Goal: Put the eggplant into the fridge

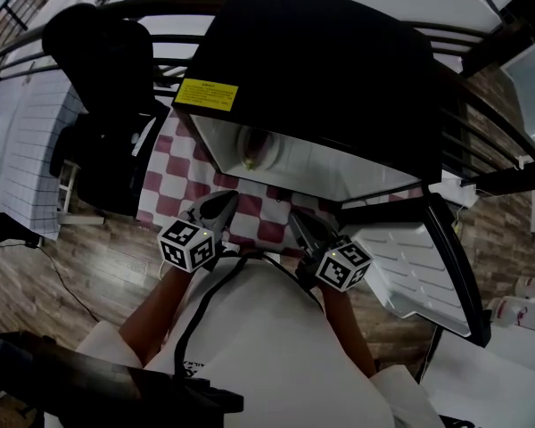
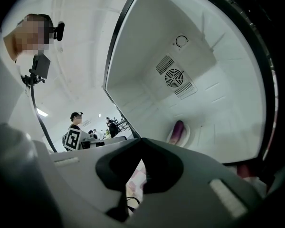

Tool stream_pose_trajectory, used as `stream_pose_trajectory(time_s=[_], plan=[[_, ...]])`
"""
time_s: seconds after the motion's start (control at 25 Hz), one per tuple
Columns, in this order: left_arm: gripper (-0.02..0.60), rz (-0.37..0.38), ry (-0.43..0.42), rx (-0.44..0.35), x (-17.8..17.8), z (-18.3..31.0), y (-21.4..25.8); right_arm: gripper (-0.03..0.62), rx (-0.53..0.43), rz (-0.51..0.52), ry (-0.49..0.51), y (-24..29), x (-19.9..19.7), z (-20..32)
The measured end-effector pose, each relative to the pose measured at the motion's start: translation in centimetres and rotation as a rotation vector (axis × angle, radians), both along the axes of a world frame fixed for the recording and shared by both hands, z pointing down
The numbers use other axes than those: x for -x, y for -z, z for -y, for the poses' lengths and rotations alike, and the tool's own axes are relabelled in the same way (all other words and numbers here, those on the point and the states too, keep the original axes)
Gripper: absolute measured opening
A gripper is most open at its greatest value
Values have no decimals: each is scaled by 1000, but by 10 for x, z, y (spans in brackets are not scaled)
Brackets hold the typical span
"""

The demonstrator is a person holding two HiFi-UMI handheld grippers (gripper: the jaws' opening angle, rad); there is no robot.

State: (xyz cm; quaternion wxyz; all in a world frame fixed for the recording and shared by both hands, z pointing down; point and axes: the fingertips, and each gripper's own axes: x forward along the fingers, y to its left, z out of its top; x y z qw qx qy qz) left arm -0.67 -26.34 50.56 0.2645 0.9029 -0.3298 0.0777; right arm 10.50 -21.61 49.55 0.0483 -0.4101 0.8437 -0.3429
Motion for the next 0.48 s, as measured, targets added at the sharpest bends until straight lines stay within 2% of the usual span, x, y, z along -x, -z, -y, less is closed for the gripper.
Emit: stream_pose_trajectory(time_s=[0.48], plan=[[5, 5, -2, 12, -3, -6, -6, 5, -9, -11, 5, 2, -1, -1]])
